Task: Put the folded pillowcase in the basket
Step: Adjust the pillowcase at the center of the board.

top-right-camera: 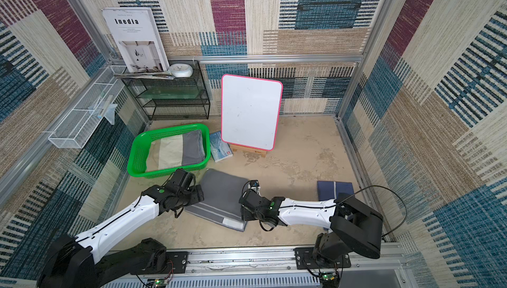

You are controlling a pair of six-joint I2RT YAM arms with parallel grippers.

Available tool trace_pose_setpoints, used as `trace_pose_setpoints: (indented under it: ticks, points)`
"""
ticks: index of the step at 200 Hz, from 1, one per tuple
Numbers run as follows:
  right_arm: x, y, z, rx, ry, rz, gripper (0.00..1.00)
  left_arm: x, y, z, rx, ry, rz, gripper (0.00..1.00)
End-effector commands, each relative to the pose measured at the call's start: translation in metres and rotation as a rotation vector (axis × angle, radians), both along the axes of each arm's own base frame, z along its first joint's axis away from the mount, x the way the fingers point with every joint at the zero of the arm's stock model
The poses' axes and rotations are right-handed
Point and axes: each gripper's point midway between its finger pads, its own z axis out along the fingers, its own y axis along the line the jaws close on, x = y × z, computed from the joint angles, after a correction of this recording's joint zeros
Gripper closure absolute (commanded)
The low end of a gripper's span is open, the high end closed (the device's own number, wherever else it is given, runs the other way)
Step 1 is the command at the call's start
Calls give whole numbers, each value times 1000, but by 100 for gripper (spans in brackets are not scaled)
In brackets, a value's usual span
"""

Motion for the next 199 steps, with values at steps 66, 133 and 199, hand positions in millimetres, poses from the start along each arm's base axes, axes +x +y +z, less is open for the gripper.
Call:
trace_pose_setpoints:
  ticks: [66,133,199]
  points:
    - [26,-16,-1,-83,-64,-95,42,-37,-27,-47,-29,129,-105,25]
    - [76,-28,7,-103,-91,-141,40,-86,-56,-47,-59,113,-128,25]
    - [67,-41,21,-80,-91,-133,25,-38,-8,-22,6,15,-12,11]
